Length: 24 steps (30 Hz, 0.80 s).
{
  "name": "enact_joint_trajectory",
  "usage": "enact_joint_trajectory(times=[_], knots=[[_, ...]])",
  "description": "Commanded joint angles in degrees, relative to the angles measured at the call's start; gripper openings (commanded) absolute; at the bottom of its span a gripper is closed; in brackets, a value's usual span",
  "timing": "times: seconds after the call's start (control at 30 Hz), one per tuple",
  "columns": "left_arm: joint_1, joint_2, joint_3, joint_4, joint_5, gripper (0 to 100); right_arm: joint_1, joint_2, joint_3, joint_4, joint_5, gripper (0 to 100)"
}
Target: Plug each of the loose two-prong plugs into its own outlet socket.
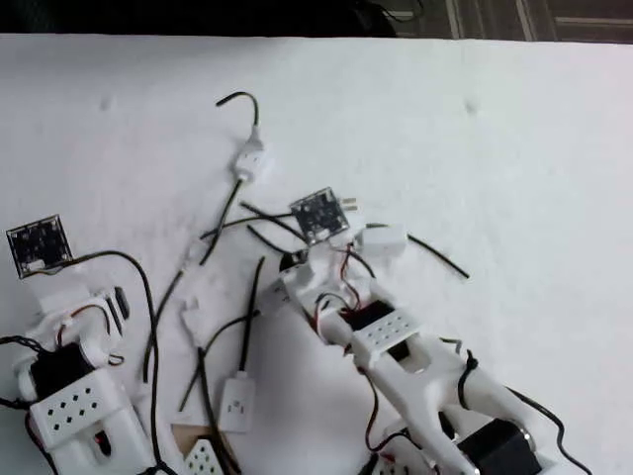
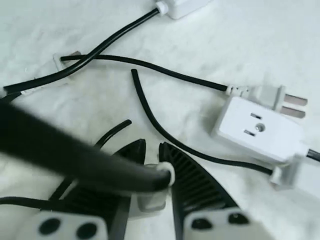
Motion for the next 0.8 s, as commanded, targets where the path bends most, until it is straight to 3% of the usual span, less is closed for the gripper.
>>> enact_joint_trajectory(times=[0.0,0.23,0.37,0.77], knots=[[-0.6,-0.7,-0.3,-0.7,-0.5,21,0.7,-0.7,0.4,3.9,-0.2,1.7],[-0.6,-0.7,-0.3,-0.7,-0.5,21,0.5,-6.5,3.3,8.0,5.2,1.7],[-0.4,-0.7,-0.3,-0.8,-0.5,21,-3.3,-8.8,5.0,7.9,9.0,1.7],[-0.4,-0.7,-0.2,-0.7,-0.5,21,-4.4,-8.9,4.8,8.0,9.5,1.7]])
